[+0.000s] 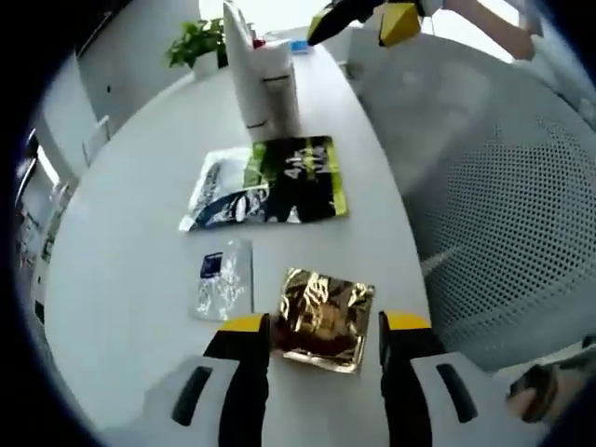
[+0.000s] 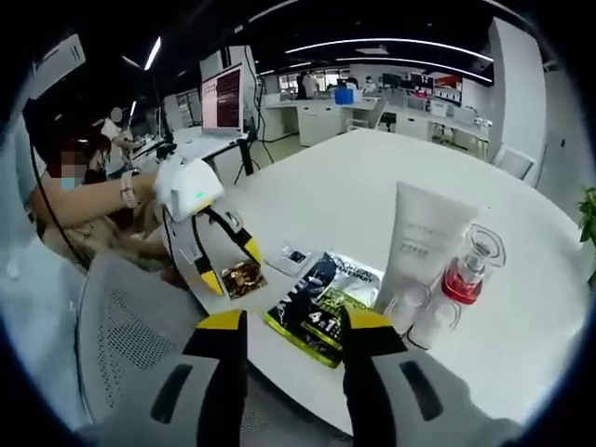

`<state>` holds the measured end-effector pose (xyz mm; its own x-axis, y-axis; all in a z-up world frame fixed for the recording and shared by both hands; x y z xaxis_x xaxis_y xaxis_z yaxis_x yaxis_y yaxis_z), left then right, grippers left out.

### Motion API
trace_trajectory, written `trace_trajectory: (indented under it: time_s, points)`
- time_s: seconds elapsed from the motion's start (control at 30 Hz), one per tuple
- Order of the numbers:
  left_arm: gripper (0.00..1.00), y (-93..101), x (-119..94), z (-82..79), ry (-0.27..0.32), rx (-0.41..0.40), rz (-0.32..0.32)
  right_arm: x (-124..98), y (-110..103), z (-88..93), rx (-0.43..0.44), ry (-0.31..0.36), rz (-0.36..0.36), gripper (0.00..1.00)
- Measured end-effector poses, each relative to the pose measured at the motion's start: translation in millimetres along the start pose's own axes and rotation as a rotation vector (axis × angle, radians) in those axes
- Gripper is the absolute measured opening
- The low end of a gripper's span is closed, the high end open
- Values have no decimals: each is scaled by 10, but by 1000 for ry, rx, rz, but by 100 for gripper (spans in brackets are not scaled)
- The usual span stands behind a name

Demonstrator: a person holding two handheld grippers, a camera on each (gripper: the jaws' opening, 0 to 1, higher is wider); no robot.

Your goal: Arrange the skincare products in the storage area until every visible bottle or jar stands upright without overlapping.

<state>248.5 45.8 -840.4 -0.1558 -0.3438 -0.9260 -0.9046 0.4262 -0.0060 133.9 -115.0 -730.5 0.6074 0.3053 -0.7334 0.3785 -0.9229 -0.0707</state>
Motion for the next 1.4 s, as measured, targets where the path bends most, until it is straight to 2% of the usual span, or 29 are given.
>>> trace_trajectory:
  time_s: [0.17, 0.53, 1.1, 1.4]
  points:
    - [38, -54, 14, -36, 8, -3, 3, 3, 8, 8, 0, -6, -2, 40]
    - [38, -164, 62, -120, -9, 2, 7, 1, 13, 15, 2, -9, -3, 40]
    - [37, -454, 109, -231, 6, -84, -21, 12, 35, 37, 11, -16, -6, 40]
    - [37, -600, 124, -251, 25, -159, -54, 9, 63, 51, 21, -15, 2, 42]
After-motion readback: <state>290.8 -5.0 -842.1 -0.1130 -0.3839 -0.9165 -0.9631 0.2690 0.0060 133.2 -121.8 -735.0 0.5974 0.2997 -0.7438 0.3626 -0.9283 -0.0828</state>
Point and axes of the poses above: the point that each gripper's makers call its tool centre point, and the gripper's own axes: x roughly forward along the fingers, y roughly to its right, z roughly out of its underside, the point moved 5 cm from there along -x, roughly backward along the fingers, and after that the axes turned 10 degrees about -y, right-handed, at the moved point
